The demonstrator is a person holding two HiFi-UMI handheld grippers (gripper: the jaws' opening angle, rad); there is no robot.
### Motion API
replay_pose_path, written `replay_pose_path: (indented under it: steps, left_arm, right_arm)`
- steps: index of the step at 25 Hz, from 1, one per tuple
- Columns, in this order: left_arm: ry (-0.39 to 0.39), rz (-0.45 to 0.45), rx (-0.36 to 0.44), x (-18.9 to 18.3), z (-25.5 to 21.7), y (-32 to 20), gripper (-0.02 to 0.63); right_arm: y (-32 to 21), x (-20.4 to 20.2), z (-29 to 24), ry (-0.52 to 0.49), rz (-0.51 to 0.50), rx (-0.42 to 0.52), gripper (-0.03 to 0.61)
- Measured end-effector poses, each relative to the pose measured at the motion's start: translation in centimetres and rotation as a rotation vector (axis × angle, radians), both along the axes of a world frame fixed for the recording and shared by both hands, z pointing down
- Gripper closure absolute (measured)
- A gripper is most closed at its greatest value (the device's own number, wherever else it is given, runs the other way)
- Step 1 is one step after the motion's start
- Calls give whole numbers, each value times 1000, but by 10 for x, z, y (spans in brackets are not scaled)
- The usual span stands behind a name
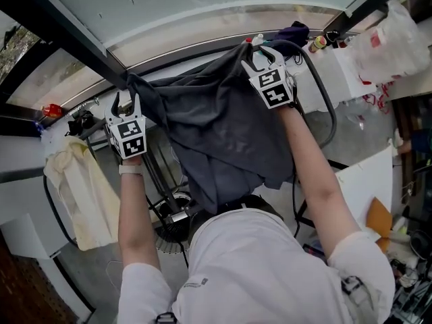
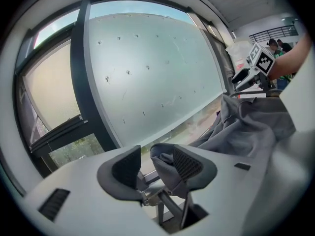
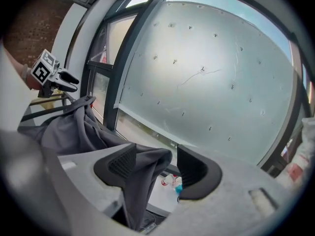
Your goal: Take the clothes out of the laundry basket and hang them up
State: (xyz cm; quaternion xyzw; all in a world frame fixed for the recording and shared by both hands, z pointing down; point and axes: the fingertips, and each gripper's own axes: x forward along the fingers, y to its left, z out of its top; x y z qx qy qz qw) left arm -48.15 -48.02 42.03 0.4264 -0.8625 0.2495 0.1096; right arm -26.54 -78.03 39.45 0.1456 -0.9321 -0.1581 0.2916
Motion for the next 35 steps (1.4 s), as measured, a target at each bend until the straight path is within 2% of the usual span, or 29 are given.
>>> replay_pose_path:
  steps: [6, 12, 23, 30, 35]
  left_arm:
    - [-2, -3, 46, 48, -19, 23, 423]
    - [37, 40, 125, 119, -43, 38, 423]
    - [145, 155, 348, 262, -80, 64, 436]
    - [151, 221, 414, 337, -99, 80, 495]
    - [179, 275, 438, 379, -102, 89, 500]
  right_arm:
    - [27, 34, -26, -122, -30, -97, 336]
    - [70, 81, -49, -260, -97, -235, 339]
    - [160, 189, -80, -404, -209, -261, 431]
    - [212, 248, -92, -459, -249, -289, 462]
    - [242, 276, -89, -467, -279, -317, 462]
